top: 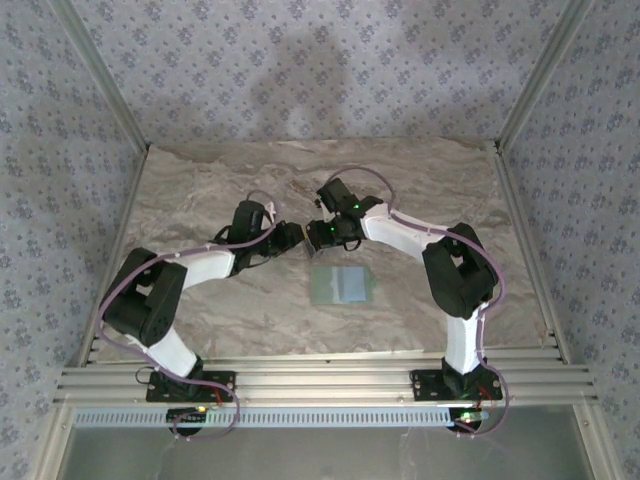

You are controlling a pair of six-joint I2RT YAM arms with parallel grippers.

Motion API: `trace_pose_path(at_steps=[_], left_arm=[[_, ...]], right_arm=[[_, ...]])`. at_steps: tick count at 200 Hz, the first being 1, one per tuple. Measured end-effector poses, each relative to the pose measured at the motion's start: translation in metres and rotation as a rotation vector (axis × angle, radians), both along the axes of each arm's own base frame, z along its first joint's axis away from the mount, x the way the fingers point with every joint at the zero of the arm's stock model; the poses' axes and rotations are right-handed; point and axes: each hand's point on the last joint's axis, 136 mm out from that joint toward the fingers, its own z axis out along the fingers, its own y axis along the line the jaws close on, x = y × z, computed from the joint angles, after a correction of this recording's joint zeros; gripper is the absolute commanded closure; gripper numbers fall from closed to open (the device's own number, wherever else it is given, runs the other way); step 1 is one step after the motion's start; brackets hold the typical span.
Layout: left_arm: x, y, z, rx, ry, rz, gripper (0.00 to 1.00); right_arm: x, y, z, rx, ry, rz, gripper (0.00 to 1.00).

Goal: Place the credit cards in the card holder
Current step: Pick up the credit card from the storage box.

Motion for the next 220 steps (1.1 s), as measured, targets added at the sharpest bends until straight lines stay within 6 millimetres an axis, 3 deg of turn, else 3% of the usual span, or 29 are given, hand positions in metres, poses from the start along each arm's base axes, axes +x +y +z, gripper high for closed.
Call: trace_pose_path(at_steps=[82,220], left_arm=[[0.02,-0.019,-0.036,0.002,0.096,-0.036,0.88],[0.033,-0.03,-0.039,-0.002,0.052,-0.073,0.88]], right_arm=[[0.001,0.001,-0.001,0.015,0.004,0.003,1.0],[0.003,-0.004,-0.001,0.13,0.039,-0.009,0.83]])
